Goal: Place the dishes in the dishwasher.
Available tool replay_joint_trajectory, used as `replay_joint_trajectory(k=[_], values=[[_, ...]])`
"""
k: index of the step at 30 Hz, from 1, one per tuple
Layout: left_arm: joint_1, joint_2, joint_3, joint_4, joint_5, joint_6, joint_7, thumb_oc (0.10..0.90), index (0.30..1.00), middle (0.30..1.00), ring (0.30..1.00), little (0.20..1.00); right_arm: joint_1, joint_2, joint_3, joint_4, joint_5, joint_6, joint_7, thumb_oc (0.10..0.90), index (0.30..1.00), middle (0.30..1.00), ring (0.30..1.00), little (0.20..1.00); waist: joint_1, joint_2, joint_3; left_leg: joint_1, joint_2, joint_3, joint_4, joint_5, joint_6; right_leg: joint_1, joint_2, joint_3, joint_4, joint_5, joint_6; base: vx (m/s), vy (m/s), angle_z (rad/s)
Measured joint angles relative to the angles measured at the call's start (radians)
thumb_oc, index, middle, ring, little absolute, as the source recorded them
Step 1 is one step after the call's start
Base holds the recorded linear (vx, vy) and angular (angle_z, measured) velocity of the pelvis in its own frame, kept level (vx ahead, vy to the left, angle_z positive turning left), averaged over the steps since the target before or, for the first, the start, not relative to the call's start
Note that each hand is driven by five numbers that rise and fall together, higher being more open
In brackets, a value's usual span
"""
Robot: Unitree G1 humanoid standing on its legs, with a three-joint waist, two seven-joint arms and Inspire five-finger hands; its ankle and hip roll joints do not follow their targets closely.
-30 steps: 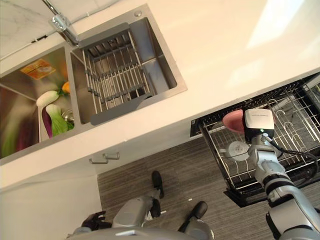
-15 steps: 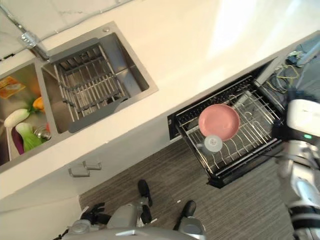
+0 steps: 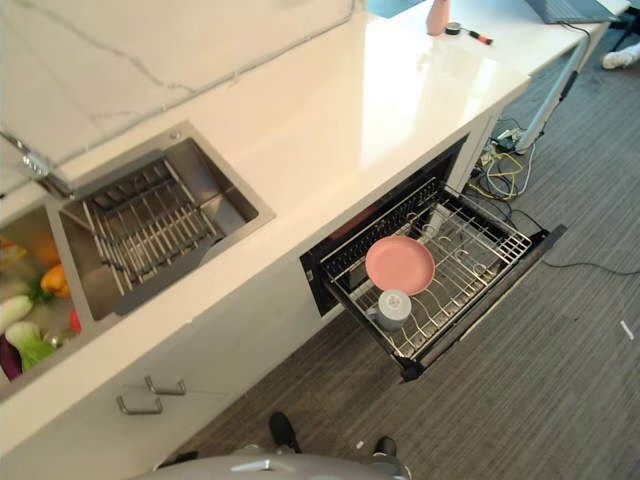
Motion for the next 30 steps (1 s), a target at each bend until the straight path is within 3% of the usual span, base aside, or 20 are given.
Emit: replay_joint_trajectory(k=[1,4,7,8,10,11,12,15,22,27,30], values=[[0.000,0.000,0.000,0.000,0.000,0.000,0.000,0.800,0.900,0.900,0.900,0.900,0.000,0.000,0.000,0.000,0.000,0.000,0.000,0.400,0.300,0.300,0.300,0.300,0.000,0.000,0.000,0.000,0.000,0.000,0.000,0.000,0.000,0.000,0.000,0.000,0.000,0.000,0.000,0.01,0.015,-0.11],[0.002,-0.005,-0.020,0.004,0.001,-0.001,0.005,0.800,0.900,0.900,0.900,0.900,-0.014,0.004,0.166,-0.066,-0.003,-0.035,0.054,0.400,0.300,0.300,0.300,0.300,-0.003,0.010,0.002,0.010,0.002,0.001,0.000,-0.002,0.000,0.004,0.000,0.004,-0.004,0.001,0.001,0.01,0.020,-0.02],[0.011,-0.007,-0.021,0.003,0.003,-0.002,0.000,0.800,0.900,0.900,0.900,0.900,-0.175,-0.039,0.370,-0.099,-0.018,-0.054,0.109,0.400,0.300,0.300,0.300,0.300,0.043,0.014,0.004,0.014,-0.002,-0.002,-0.001,-0.005,0.004,0.013,-0.005,0.000,-0.004,0.000,0.008,0.01,0.042,0.02],[0.011,-0.007,-0.021,0.003,0.003,-0.002,0.000,0.800,0.900,0.900,0.900,0.900,-0.175,-0.039,0.370,-0.099,-0.018,-0.054,0.109,0.400,0.300,0.300,0.300,0.300,0.043,0.014,0.004,0.014,-0.002,-0.002,-0.001,-0.005,0.004,0.013,-0.005,0.000,-0.004,0.000,0.008,0.01,0.022,0.06],[0.017,-0.006,-0.019,-0.003,0.008,-0.006,-0.015,0.800,0.900,0.900,0.900,0.900,-0.318,-0.107,0.520,-0.115,-0.132,-0.030,0.190,0.400,0.300,0.300,0.300,0.300,0.099,0.020,0.005,0.015,-0.008,-0.019,0.000,-0.004,0.004,0.022,-0.010,-0.015,-0.001,0.003,0.008,0.00,0.027,0.18],[0.017,-0.006,-0.019,-0.003,0.008,-0.006,-0.015,0.800,0.900,0.900,0.900,0.900,-0.318,-0.107,0.520,-0.115,-0.132,-0.030,0.190,0.400,0.300,0.300,0.300,0.300,0.099,0.020,0.005,0.015,-0.008,-0.019,0.000,-0.004,0.004,0.022,-0.010,-0.015,-0.001,0.003,0.008,-0.01,0.025,0.27],[0.028,-0.004,-0.019,-0.014,0.011,-0.009,-0.015,0.800,0.900,0.900,0.900,0.900,-0.337,-0.123,0.486,-0.102,-0.132,-0.027,0.212,0.400,0.300,0.300,0.300,0.300,0.129,0.020,0.006,0.010,-0.017,-0.034,0.000,-0.004,0.005,0.033,-0.012,-0.033,0.000,0.001,0.011,-0.01,0.012,0.31],[0.050,-0.002,-0.021,-0.023,0.012,-0.011,-0.019,0.800,0.900,0.900,0.900,0.900,-0.413,-0.205,0.536,-0.005,-0.153,0.001,0.294,0.400,0.300,0.300,0.300,0.300,0.153,0.015,0.023,-0.003,-0.035,-0.096,0.000,0.001,0.011,0.058,-0.017,-0.100,0.000,-0.007,0.021,-0.02,0.016,0.63],[0.058,-0.001,-0.022,-0.022,0.013,-0.024,-0.029,0.800,0.900,0.900,0.900,0.900,-0.507,-0.225,0.545,-0.070,-0.202,0.008,0.342,0.400,0.300,0.300,0.300,0.300,0.202,0.017,0.069,-0.062,-0.053,-0.172,0.000,0.015,0.024,0.045,-0.017,-0.182,0.000,-0.016,0.026,0.00,0.032,0.35],[0.046,-0.001,-0.021,-0.022,0.013,-0.023,-0.031,0.800,0.900,0.900,0.900,0.900,-0.565,-0.274,0.693,-0.199,-0.295,-0.003,0.384,0.400,0.300,0.300,0.300,0.300,0.238,0.012,0.101,-0.103,-0.064,-0.222,0.001,0.020,0.028,0.033,-0.016,-0.233,0.001,-0.017,0.028,0.04,0.026,0.32],[0.037,0.007,-0.020,-0.031,0.015,-0.032,-0.035,0.800,0.900,0.900,0.900,0.900,-0.587,-0.259,0.733,-0.273,-0.300,0.011,0.408,0.400,0.300,0.300,0.300,0.300,0.254,-0.009,0.114,-0.122,-0.073,-0.242,0.000,0.020,0.028,0.032,-0.015,-0.263,0.001,-0.022,0.029,0.08,0.030,0.30]])
